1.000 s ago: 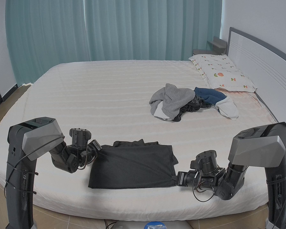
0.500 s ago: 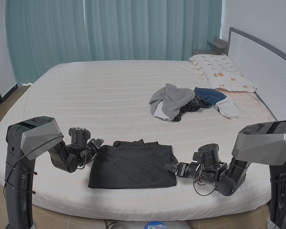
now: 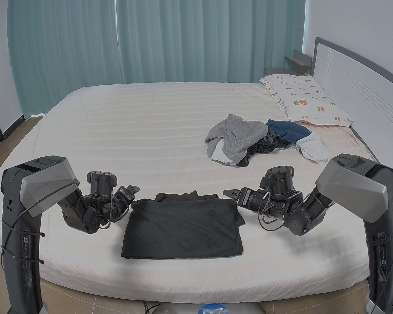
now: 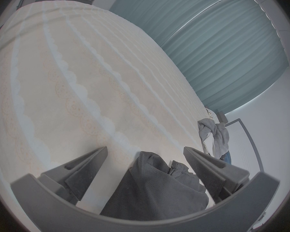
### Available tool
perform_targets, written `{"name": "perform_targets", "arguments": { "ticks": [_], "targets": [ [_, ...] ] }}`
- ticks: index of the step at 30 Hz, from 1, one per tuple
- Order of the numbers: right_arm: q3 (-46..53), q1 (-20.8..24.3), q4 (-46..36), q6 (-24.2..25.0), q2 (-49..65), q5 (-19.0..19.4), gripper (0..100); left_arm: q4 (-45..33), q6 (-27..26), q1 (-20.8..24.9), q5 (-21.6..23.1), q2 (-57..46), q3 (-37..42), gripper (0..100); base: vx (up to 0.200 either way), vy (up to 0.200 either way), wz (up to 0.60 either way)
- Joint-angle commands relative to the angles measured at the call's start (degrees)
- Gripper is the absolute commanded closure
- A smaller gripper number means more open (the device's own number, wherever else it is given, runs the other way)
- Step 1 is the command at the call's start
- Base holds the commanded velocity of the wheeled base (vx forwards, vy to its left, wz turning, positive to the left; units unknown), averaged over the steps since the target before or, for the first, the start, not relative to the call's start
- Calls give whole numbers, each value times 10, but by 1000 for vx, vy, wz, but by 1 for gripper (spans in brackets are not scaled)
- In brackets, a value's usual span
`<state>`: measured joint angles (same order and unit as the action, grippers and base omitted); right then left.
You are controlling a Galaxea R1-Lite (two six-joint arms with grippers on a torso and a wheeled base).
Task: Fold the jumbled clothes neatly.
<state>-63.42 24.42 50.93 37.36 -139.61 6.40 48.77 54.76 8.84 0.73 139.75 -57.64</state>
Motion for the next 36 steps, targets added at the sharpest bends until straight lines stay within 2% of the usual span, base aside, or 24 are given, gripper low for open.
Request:
{"name": "perform_targets", "arguments": {
  "ticks": [1,12,14,15,28,33,36],
  "targets": [
    [-48,-12,-11,10,-53,21,0,3,3,-5,10,-13,9,0,0,0,0],
    [-74,-18,-16,12,-76,41,0,3,4,-5,10,-13,10,0,0,0,0],
    [-78,-18,-16,12,-80,61,0,3,4,-5,10,-12,10,0,0,0,0],
    [-79,-18,-16,12,-80,68,100,3,4,-6,10,-12,9,0,0,0,0],
    [-98,-16,-14,17,-95,65,100,3,3,-5,10,-12,10,0,0,0,0],
    [-108,-25,-6,23,-94,28,100,3,3,-5,9,-11,10,0,0,0,0],
    [-119,-31,-6,44,-95,23,100,3,1,-4,9,-11,10,0,0,0,0]
  ]
}}
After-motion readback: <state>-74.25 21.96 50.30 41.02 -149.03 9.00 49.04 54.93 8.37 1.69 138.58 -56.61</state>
